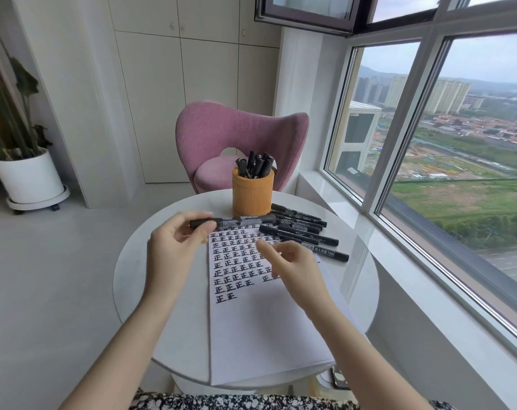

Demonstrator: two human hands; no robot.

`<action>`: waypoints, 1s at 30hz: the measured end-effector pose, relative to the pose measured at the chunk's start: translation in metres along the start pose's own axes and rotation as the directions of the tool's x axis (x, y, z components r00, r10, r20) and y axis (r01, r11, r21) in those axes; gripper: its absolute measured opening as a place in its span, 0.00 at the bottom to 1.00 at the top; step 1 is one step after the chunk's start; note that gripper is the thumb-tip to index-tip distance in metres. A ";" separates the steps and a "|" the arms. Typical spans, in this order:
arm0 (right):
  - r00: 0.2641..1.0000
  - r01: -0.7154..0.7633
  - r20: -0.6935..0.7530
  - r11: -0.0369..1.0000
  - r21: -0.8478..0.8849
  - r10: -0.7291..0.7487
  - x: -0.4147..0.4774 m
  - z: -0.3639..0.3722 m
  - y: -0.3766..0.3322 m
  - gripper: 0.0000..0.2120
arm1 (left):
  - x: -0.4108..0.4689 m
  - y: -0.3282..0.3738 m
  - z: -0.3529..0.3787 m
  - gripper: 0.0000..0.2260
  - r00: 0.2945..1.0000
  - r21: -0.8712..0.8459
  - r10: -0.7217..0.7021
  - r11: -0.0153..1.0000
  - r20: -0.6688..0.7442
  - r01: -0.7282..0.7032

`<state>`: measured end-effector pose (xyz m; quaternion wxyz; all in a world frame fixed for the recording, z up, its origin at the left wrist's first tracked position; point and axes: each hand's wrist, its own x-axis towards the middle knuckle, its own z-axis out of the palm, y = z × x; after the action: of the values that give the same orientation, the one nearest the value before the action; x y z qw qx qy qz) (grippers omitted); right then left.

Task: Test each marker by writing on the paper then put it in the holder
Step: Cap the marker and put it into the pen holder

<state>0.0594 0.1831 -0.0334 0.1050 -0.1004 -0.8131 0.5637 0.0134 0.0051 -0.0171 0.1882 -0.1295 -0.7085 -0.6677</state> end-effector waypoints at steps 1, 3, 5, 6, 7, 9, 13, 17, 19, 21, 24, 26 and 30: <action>0.998 0.038 -0.044 0.992 -0.121 -0.044 0.002 -0.002 0.005 0.18 | 0.011 0.001 0.000 0.07 1.000 0.014 0.022 1.000 -0.010 -0.022; 0.993 0.076 -0.060 0.941 -0.329 -0.102 0.004 -0.002 0.013 0.15 | 0.034 0.007 0.002 0.07 0.997 0.049 0.076 0.996 -0.030 -0.074; 0.993 0.091 -0.027 0.890 -0.448 -0.115 0.004 0.000 0.019 0.12 | 0.058 0.013 0.007 0.09 0.989 0.068 0.129 0.990 -0.078 -0.124; 0.993 0.097 -0.015 0.870 -0.483 -0.119 0.004 0.002 0.023 0.12 | 0.070 0.017 0.011 0.10 0.983 0.079 0.154 0.986 -0.104 -0.146; 0.992 0.105 -0.011 0.852 -0.514 -0.129 0.003 0.003 0.026 0.12 | 0.080 0.021 0.015 0.11 0.976 0.092 0.177 0.982 -0.127 -0.166; 0.987 0.123 -0.019 0.821 -0.557 -0.160 0.003 0.005 0.032 0.12 | 0.099 0.027 0.024 0.13 0.962 0.113 0.227 0.971 -0.149 -0.211; 0.979 0.158 -0.020 0.809 -0.566 -0.205 0.005 0.007 0.037 0.11 | 0.127 0.032 0.042 0.12 0.947 0.173 0.294 0.947 -0.131 -0.270; 0.973 0.183 -0.017 0.810 -0.558 -0.231 0.005 0.006 0.040 0.11 | 0.143 0.027 0.053 0.12 0.943 0.235 0.321 0.927 -0.090 -0.293; 0.972 0.187 -0.017 0.813 -0.552 -0.236 0.006 0.006 0.041 0.11 | 0.147 0.023 0.059 0.13 0.941 0.261 0.333 0.915 -0.059 -0.307; 0.970 0.194 -0.016 0.811 -0.551 -0.243 0.007 0.006 0.041 0.11 | 0.150 0.019 0.064 0.13 0.939 0.281 0.341 0.905 -0.033 -0.319; 0.969 0.199 -0.016 0.813 -0.547 -0.248 0.007 0.006 0.042 0.11 | 0.153 0.014 0.072 0.13 0.936 0.309 0.351 0.891 -0.004 -0.333; 0.968 0.199 -0.020 0.818 -0.540 -0.248 0.007 0.006 0.043 0.12 | 0.154 0.010 0.077 0.13 0.935 0.353 0.352 0.871 0.035 -0.341; 0.967 0.203 -0.022 0.821 -0.534 -0.253 0.007 0.005 0.044 0.12 | 0.157 -0.003 0.086 0.12 0.938 0.459 0.333 0.820 0.102 -0.341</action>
<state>0.0527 0.1954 -0.0761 0.1772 -0.0530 -0.9368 0.2972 -0.1363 0.0797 0.0461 0.3228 -0.2087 -0.8164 -0.4310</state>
